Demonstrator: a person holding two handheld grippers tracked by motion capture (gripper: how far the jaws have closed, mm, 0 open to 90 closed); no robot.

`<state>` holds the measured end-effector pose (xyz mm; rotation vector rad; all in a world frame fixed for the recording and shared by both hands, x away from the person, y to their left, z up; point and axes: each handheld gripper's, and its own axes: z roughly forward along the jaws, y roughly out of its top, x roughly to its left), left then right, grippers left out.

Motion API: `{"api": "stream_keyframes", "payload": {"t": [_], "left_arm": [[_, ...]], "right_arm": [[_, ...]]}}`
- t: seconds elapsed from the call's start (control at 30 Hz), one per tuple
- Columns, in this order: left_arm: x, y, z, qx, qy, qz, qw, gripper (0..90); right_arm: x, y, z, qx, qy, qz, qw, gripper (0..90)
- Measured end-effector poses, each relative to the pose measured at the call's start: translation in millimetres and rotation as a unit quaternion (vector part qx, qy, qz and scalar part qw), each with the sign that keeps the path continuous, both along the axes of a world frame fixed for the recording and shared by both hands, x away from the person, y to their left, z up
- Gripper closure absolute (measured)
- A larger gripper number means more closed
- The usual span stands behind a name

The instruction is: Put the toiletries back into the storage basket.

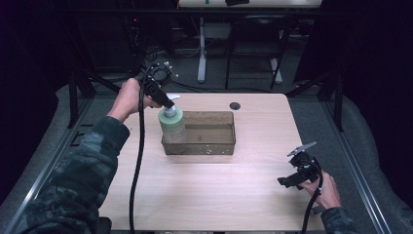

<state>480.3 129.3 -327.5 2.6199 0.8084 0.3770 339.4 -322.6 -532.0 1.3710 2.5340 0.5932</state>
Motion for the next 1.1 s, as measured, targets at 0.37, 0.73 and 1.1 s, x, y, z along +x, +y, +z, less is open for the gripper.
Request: {"api": "stream_keyframes", "payload": {"t": [0.37,0.73,1.1], "left_arm": [[-0.7,4.8,-1.9,-0.033,-0.002,0.027,0.9991,42.4],[-7.4,16.2,2.8,-0.07,-0.016,0.051,0.9961,11.7],[-23.4,30.8,8.9,-0.095,-0.023,0.063,0.9932,0.8]], "right_arm": [[-0.4,0.0,0.8,0.002,-0.001,-0.001,1.0,0.0],[-0.1,-1.3,0.8,0.002,-0.001,-0.001,1.0,0.0],[-0.6,-0.3,1.6,0.003,-0.002,-0.003,1.0,0.0]]}}
